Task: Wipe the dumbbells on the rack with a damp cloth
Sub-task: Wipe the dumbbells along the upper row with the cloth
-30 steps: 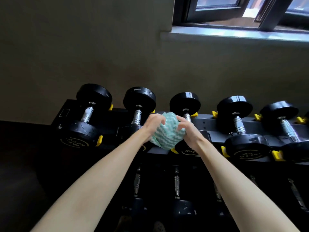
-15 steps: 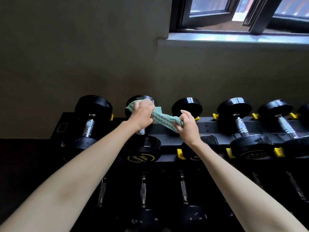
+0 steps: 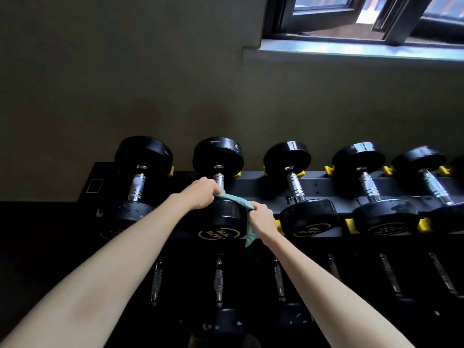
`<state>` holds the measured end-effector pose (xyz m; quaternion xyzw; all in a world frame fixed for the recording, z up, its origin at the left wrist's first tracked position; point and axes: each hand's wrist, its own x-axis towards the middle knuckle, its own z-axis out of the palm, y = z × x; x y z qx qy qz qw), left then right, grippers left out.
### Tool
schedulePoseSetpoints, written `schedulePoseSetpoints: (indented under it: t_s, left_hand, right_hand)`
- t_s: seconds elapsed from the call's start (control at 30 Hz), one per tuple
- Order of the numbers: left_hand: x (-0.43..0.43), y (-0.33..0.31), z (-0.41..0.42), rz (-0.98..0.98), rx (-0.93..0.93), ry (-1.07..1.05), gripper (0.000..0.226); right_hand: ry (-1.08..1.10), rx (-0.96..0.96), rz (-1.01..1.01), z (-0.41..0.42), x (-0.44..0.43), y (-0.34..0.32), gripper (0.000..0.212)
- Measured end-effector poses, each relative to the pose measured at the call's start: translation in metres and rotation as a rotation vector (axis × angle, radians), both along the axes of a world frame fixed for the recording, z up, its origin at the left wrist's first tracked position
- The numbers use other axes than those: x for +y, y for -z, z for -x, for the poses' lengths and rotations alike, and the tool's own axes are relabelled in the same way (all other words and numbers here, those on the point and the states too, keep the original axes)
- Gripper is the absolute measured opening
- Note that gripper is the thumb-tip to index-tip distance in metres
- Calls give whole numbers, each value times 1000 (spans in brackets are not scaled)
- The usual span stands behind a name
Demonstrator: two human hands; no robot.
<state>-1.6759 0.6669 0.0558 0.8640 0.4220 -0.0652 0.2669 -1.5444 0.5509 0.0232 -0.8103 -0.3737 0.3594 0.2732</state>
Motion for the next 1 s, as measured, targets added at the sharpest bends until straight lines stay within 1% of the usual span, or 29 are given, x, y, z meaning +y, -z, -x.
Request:
schedulePoseSetpoints:
  t_s: [0.13, 0.17, 0.23, 0.33, 0.43, 0.53, 0.7, 0.77, 0.87, 1.0]
  left_hand:
    - [-5, 1, 22, -3, -55, -73, 58]
    - [-6, 1, 27, -2, -74, -87, 57]
    - [-6, 2, 37, 10, -113, -133, 56]
    - [-10, 5, 54, 20, -150, -216, 59]
    - [-23, 10, 68, 56, -181, -296, 56]
    - [-39, 16, 73, 77, -213, -378, 43]
    - [-55, 25, 75, 78, -242, -489, 41]
    - [-60, 24, 75, 80, -232, -506, 43]
    - [-68, 20, 74, 69, -213, -482, 37]
    - [-80, 14, 72, 56, -173, -476, 31]
  right_hand:
    - [-89, -167, -17, 24, 0, -6, 28]
    - [-111, -213, -22, 29, 0, -6, 25]
    - [-155, -282, -51, 36, 1, -5, 33]
    - [-236, -304, -87, 47, 4, -9, 45]
    - [-386, -389, -47, 55, 8, -13, 50]
    - [-519, -468, -14, 58, 10, -13, 54]
    - [-683, -564, -13, 56, 10, -22, 53]
    - [-726, -545, 3, 49, 12, -26, 54]
    - [-810, -509, 10, 40, 11, -21, 53]
    - [-882, -531, -17, 36, -6, -16, 54]
